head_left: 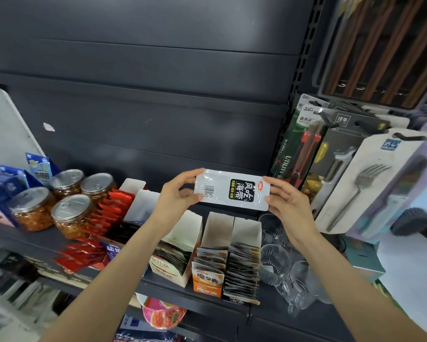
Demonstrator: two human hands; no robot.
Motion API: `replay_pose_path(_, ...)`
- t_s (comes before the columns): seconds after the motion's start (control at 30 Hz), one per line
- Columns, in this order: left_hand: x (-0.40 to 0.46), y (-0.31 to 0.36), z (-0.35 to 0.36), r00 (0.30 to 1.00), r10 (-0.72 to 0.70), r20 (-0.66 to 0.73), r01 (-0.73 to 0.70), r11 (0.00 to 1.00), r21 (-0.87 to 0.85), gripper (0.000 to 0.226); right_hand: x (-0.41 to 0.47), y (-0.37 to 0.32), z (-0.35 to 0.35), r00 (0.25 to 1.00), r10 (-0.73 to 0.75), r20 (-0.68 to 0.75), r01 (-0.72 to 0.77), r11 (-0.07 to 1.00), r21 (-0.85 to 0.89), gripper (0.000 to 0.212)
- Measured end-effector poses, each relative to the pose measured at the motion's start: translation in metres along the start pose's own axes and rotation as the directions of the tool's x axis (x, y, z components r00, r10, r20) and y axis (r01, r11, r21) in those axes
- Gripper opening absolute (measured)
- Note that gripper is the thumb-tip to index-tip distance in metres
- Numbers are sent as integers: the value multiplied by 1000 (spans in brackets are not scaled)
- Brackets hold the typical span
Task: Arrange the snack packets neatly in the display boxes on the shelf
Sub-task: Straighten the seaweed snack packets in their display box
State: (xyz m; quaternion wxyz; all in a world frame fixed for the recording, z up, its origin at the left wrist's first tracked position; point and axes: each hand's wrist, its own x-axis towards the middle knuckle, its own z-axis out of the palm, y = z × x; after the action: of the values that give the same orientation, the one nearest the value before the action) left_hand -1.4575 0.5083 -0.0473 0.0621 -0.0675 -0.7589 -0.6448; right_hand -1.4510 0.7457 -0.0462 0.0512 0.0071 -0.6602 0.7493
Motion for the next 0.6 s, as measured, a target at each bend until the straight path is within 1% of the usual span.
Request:
replay_pose_path(0.1,3,-7,0,991,-121,47,124,990,-64,44,0,-3,-4,1000,13,2,-13,1000,0,37)
replay_pose_path(0.13,3,-9,2,983,-170,63,176,980,-93,40,-1,-5,-6,1000,-8,8,9,999,-39,37)
replay_pose_path(0.2,5,-11,5,962,-258,90,269,951,-149,33,-3,-9,-8,992,-122,34,126,972,-200,31)
replay_pose_path(0.23,6,-13,7,952,-287,106,301,940,-160,29,-4,-11,-9,979,-197,54,204,929,-309,27)
replay_pose_path(0.3,9,-18,13,936,-330,127,345,929,-132,25,-5,-15,-10,944,-318,90,319,807,-497,19)
replay_pose_path(0.37,11,-23,19,919,-369,137,382,919,-91,24,-5,-16,-10,908,-399,131,394,700,-596,11)
replay_pose_path(0.43,15,-27,26,909,-385,158,399,914,-70,24,-5,-16,-11,882,-440,169,436,628,-644,9)
replay_pose_path(0.5,18,-30,33,916,-374,145,376,926,7,22,-5,-15,-12,874,-451,183,441,576,-688,6)
replay_pose_path(0.53,20,-33,36,933,-342,116,331,938,102,20,-5,-14,-13,867,-464,183,441,542,-715,6)
replay_pose_path(0.57,22,-36,37,955,-284,88,257,937,236,20,-5,-13,-15,859,-478,183,439,504,-744,6)
replay_pose_path(0.6,24,-39,38,972,-219,84,174,913,370,21,-4,-11,-17,852,-489,188,435,461,-773,6)
